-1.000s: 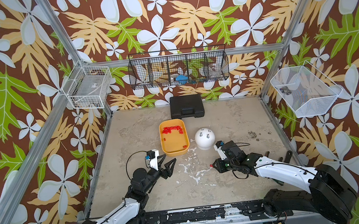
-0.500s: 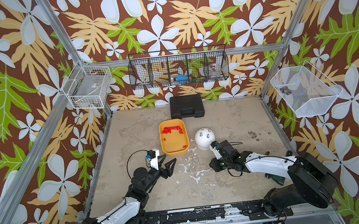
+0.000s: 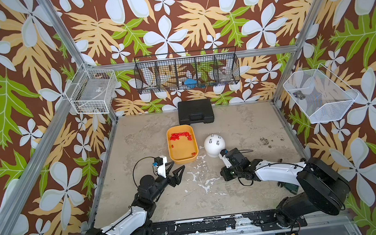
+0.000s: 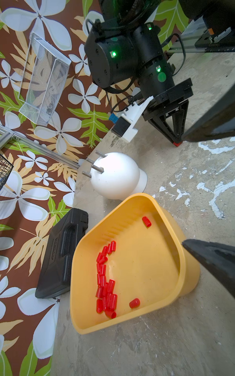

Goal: Cover the protruding screws with screw protection sleeves
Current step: Pick up the screw protection sleeve from the center of the board.

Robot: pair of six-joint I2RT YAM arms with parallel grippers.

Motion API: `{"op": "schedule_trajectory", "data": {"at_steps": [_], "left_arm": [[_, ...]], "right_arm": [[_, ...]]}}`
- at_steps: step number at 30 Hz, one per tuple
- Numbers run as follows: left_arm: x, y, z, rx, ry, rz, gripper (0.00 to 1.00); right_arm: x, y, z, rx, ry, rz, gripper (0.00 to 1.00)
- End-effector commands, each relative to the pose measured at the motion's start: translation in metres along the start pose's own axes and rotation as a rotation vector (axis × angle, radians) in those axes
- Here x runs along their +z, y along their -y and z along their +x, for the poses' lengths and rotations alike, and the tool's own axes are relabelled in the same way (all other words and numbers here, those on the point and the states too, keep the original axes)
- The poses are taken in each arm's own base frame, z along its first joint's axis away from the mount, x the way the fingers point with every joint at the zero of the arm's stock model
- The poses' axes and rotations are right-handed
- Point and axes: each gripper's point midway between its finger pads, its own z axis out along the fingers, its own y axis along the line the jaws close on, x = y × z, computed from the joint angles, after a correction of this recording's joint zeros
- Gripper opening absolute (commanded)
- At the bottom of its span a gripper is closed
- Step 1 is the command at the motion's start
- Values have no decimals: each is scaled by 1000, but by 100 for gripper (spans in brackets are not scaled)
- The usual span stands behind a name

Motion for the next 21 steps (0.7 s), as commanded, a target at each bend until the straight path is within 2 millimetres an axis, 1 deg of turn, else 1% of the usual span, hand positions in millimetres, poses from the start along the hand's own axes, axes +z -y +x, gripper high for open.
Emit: {"op": "schedule_trajectory", "data": {"at_steps": [1,3,4,6,7,9,10,11,12,13,14,15,16,17,19,20,21], "left_arm": [[1,4,-4,12,7,20,76],[2,4,-3,14,4,19,76],[2,4,-3,13,3,19,76],[2,3,-3,16,3,17,76],[2,4,-3,16,2,18,76],[2,3,-5,17,7,15,76],[1,2,-5,18,9,9,76],[1,2,-5,20,12,2,76],[0,1,-6,23,16,-2,76],[-1,1,-7,25,21,-7,76],[-2,0,-8,26,29,-14,76],[-4,-2,-9,27,35,-26,76],[-5,-5,-10,29,42,-46,76],[-7,-8,-12,31,52,-68,76],[-11,-19,-14,30,71,-132,76],[-14,-22,-15,28,83,-156,77],[-16,-23,-16,33,92,-162,77]], "right_arm": [[-2,-12,-3,-20,-15,-45,10],[-5,-18,-8,-29,-14,-54,3],[-7,-25,-10,-40,-18,-74,2],[-12,-48,-13,-117,-37,-153,3],[-15,-61,-15,-181,-46,-173,4],[-19,-79,-20,-317,-46,-150,3],[-21,-84,-26,-373,-24,-130,1],[-22,-82,-34,-397,1,-81,1],[-25,-84,-42,-423,20,-70,3],[-29,-92,-46,-483,40,-107,6],[-34,-103,-45,-558,51,-168,6],[-38,-108,-43,-630,62,-196,7],[-42,-111,-45,-712,86,-190,6],[-46,-114,-46,-804,108,-190,0],[-51,-112,-42,-1003,128,-183,0],[-51,-106,-46,-1093,148,-131,0],[-49,-104,-43,-1182,138,-127,0]]}}
